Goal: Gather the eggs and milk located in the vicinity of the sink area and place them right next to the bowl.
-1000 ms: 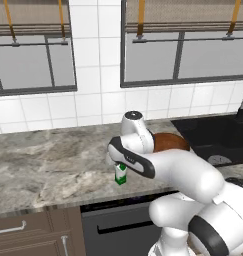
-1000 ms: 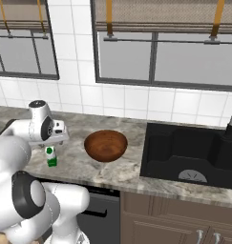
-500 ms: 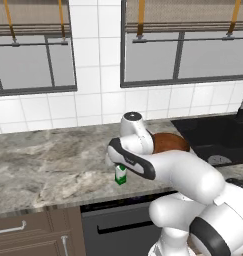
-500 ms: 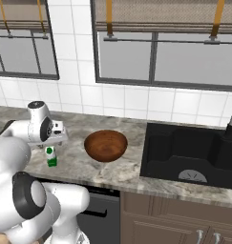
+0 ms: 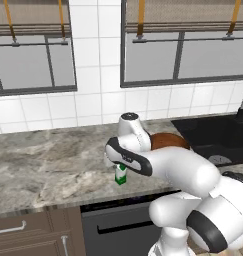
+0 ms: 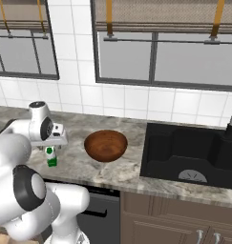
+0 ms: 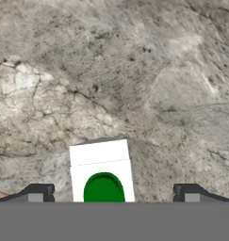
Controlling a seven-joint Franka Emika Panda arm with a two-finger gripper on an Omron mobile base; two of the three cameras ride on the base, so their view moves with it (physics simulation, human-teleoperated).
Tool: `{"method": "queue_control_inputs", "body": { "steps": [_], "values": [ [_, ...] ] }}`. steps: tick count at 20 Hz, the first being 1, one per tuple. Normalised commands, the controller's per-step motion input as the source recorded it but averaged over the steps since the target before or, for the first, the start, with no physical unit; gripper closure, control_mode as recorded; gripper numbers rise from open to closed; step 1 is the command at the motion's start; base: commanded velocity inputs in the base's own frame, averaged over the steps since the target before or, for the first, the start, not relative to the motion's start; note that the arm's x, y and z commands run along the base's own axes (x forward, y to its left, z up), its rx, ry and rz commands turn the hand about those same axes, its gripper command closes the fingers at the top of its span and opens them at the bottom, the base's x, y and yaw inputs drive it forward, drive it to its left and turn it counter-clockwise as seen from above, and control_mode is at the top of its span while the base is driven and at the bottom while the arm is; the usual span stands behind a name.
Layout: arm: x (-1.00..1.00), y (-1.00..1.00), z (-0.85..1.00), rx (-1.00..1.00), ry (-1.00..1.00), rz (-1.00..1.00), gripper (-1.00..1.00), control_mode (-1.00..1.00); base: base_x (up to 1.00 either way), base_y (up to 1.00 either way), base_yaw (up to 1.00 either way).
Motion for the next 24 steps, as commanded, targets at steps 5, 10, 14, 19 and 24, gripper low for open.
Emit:
{"method": "queue_control_inputs", "body": {
  "steps": [5, 10, 14, 19, 24],
  "values": [
    [0.0, 0.0, 0.0, 0.0, 0.1, -0.12, -1.0, -1.0, 0.0, 0.0, 0.0],
    [0.0, 0.03, -0.04, 0.0, 0.02, -0.08, -1.0, -1.0, 0.0, 0.0, 0.0],
    [0.0, 0.08, -0.19, 0.0, 0.0, -0.05, -1.0, -1.0, 0.0, 0.0, 0.0],
    [0.0, 0.05, -0.2, 0.0, 0.0, -0.04, -1.0, -1.0, 0.0, 0.0, 0.0],
    [0.0, 0.0, -0.18, 0.0, 0.0, -0.03, -1.0, -1.0, 0.0, 0.0, 0.0]
  ]
}}
